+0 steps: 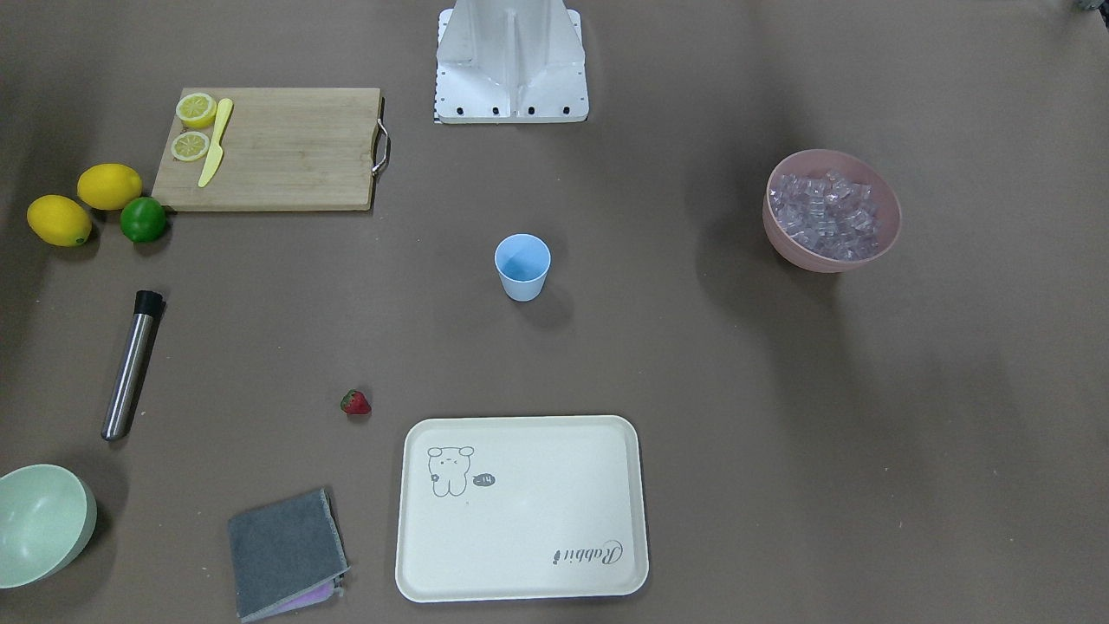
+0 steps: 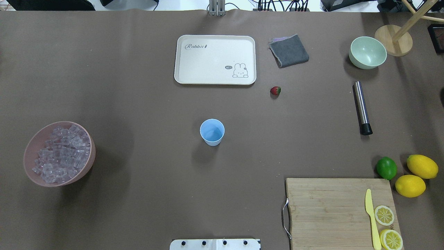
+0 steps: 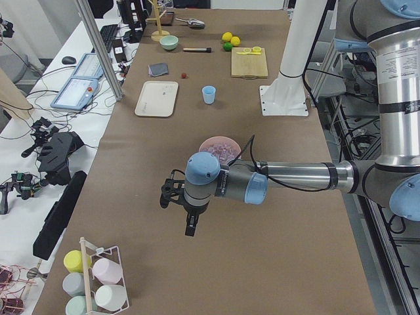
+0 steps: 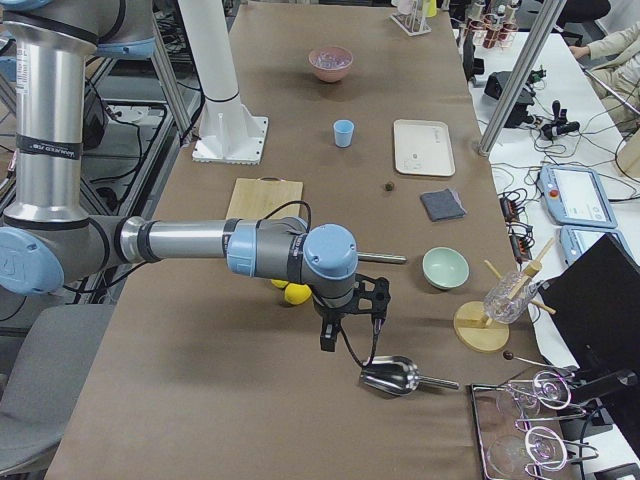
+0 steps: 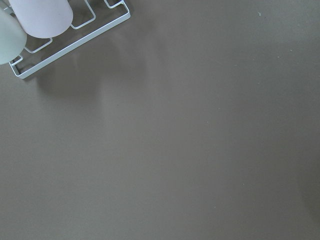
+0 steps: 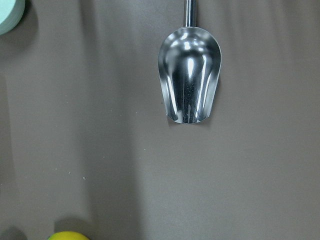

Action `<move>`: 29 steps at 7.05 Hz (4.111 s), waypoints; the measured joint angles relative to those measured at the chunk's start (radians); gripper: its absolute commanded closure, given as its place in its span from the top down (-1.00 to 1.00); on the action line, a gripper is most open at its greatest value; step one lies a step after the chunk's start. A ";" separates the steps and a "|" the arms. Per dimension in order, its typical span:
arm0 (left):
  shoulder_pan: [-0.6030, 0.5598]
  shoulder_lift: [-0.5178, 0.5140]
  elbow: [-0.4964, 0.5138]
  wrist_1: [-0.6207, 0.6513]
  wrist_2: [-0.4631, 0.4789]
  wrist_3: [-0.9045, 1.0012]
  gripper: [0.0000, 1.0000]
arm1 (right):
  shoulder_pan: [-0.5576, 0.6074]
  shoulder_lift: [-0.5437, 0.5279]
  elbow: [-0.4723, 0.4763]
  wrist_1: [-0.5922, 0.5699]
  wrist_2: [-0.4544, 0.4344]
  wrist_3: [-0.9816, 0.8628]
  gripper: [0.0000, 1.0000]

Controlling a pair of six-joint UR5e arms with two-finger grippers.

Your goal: Mash ice and strawberries in cup

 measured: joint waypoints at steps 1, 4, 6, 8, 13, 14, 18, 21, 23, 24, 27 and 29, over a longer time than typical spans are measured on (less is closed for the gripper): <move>0.000 0.000 -0.003 -0.005 -0.001 0.001 0.96 | 0.000 0.002 0.001 0.000 0.001 0.000 1.00; 0.005 -0.091 0.009 -0.008 -0.088 -0.033 0.96 | 0.001 0.004 0.008 0.001 0.002 0.000 1.00; 0.021 -0.139 -0.004 -0.045 -0.124 -0.041 0.96 | 0.001 0.006 0.009 0.002 0.001 0.002 1.00; 0.086 -0.136 -0.074 -0.115 -0.120 -0.154 0.96 | 0.001 0.007 0.009 0.001 0.001 0.004 1.00; 0.420 -0.115 -0.225 -0.275 0.158 -0.486 0.96 | 0.001 0.007 0.008 0.000 0.010 0.004 1.00; 0.491 -0.103 -0.261 -0.279 0.195 -0.505 0.96 | 0.001 0.008 0.008 0.001 0.011 0.003 1.00; 0.756 -0.095 -0.297 -0.305 0.295 -0.634 0.93 | 0.001 0.001 0.001 0.018 0.012 0.002 1.00; 0.833 -0.101 -0.278 -0.311 0.330 -0.573 0.69 | 0.001 -0.015 0.003 0.021 0.013 0.005 1.00; 0.840 -0.114 -0.252 -0.313 0.328 -0.537 0.70 | 0.001 -0.017 0.002 0.021 0.013 0.005 1.00; 0.843 -0.137 -0.225 -0.313 0.327 -0.533 0.70 | 0.001 -0.018 0.001 0.021 0.012 0.005 1.00; 0.845 -0.169 -0.178 -0.314 0.326 -0.520 0.72 | 0.001 -0.017 0.003 0.021 0.012 0.009 1.00; 0.844 -0.163 -0.179 -0.315 0.318 -0.490 0.73 | 0.001 -0.018 0.007 0.022 0.013 0.018 1.00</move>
